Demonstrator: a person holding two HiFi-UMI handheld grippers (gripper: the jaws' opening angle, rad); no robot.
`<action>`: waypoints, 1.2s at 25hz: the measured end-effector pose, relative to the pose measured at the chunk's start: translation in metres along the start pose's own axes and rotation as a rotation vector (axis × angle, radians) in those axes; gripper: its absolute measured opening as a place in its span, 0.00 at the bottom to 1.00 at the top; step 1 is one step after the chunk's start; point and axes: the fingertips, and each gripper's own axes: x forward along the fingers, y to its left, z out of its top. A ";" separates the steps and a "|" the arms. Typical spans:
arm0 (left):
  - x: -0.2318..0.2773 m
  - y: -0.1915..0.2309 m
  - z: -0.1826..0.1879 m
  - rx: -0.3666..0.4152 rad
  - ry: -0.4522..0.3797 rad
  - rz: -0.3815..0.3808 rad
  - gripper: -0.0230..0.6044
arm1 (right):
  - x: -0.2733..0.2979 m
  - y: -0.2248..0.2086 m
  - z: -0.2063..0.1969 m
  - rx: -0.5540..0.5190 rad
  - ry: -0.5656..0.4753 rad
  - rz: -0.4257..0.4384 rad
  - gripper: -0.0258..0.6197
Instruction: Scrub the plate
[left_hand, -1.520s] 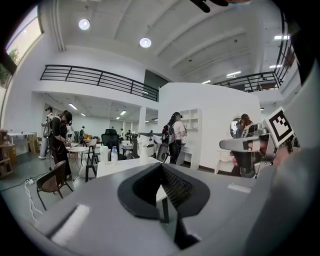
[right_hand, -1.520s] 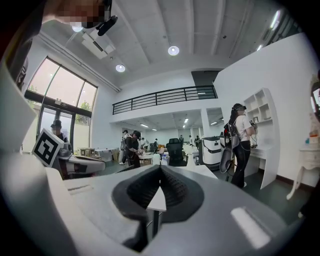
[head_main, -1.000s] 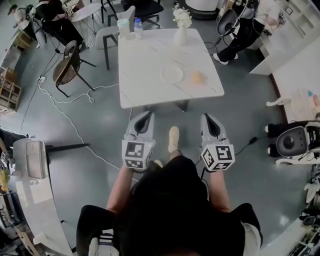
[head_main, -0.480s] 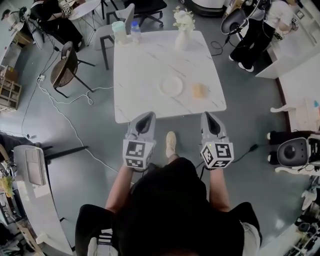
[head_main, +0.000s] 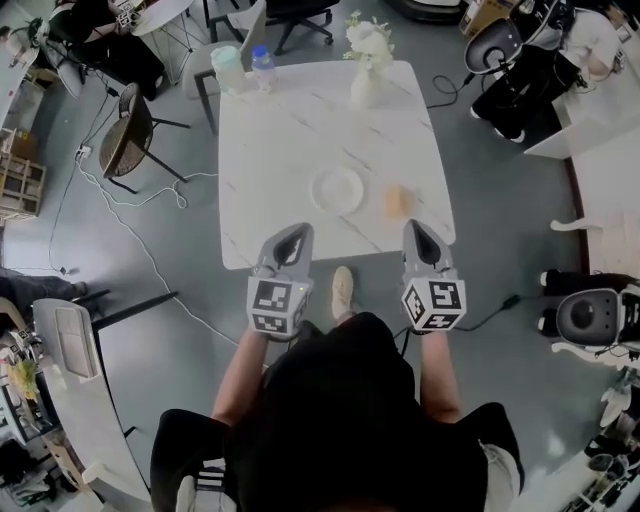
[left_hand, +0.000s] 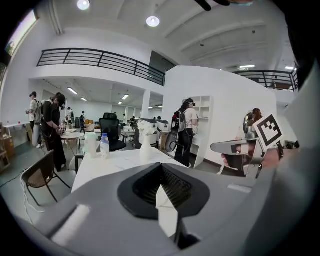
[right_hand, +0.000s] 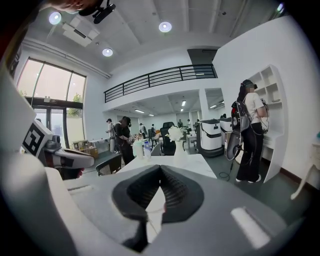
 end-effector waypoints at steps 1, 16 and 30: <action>0.008 0.001 -0.001 -0.003 0.009 -0.004 0.05 | 0.008 -0.005 -0.002 0.002 0.009 -0.001 0.04; 0.096 0.018 -0.034 -0.077 0.152 0.018 0.05 | 0.115 -0.075 -0.087 0.034 0.265 -0.004 0.09; 0.126 0.034 -0.068 -0.145 0.246 0.080 0.05 | 0.154 -0.102 -0.180 0.007 0.530 -0.009 0.38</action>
